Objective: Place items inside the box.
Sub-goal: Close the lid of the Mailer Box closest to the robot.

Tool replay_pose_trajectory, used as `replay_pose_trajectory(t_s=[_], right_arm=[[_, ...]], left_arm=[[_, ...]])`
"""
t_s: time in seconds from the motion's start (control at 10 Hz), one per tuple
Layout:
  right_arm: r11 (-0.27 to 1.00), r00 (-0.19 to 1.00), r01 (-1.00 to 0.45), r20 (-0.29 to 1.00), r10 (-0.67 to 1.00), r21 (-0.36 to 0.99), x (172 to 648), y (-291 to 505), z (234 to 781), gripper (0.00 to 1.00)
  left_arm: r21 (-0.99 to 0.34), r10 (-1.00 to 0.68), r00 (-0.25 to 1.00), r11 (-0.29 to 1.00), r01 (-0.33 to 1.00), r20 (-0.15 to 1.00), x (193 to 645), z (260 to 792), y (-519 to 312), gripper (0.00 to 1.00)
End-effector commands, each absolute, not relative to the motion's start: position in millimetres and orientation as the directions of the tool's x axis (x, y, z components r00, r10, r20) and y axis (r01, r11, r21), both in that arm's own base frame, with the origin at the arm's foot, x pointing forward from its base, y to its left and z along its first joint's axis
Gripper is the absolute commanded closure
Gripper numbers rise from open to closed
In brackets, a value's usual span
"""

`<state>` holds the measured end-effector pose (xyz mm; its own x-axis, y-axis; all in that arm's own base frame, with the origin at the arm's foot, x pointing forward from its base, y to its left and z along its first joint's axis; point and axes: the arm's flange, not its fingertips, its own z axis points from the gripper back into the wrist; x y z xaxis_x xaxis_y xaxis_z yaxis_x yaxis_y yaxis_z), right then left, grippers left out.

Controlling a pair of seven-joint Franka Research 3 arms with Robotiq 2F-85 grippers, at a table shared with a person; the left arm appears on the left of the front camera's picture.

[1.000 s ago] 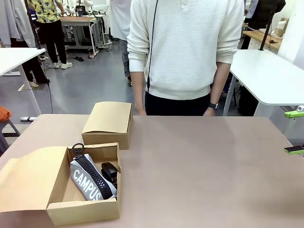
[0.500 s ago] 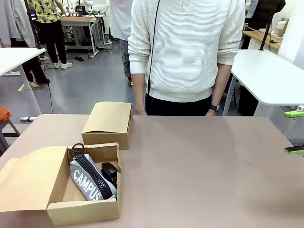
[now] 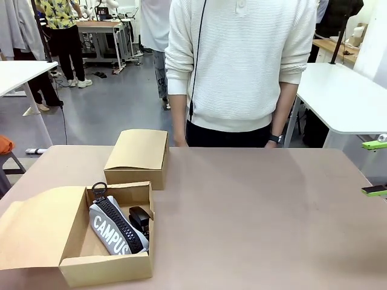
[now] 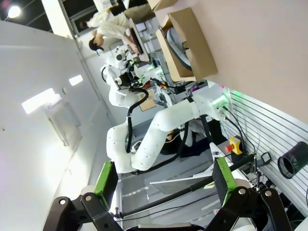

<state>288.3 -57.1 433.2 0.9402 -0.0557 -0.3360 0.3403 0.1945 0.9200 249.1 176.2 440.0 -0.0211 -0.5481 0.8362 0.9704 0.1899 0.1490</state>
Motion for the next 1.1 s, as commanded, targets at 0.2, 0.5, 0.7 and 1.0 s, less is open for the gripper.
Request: replay_pose_trajectory(t_s=[0.2, 0.5, 0.7, 1.0], right_arm=[[0.181, 0.94, 0.34, -0.336, -0.053, 0.923, 288.3, -56.1, 436.8, 0.0], [0.181, 0.94, 0.34, -0.336, -0.053, 0.923, 288.3, -56.1, 436.8, 0.0], [0.181, 0.94, 0.34, -0.336, -0.053, 0.923, 288.3, -56.1, 436.8, 0.0], [0.181, 0.94, 0.34, -0.336, -0.053, 0.923, 288.3, -56.1, 436.8, 0.0]], left_arm=[[0.149, -0.548, -0.021, 0.19, 0.97, 0.836, 249.1, 440.0, 176.2, 0.0], [0.32, -0.68, -0.152, 0.127, 0.939, 0.718, 247.3, 426.4, 181.5, 0.0], [0.317, -0.735, -0.077, 0.193, 0.928, 0.674, 251.2, 394.3, 193.4, 0.0], [0.245, -0.791, -0.028, 0.156, 0.957, 0.611, 266.1, 353.7, 205.4, 0.0]])
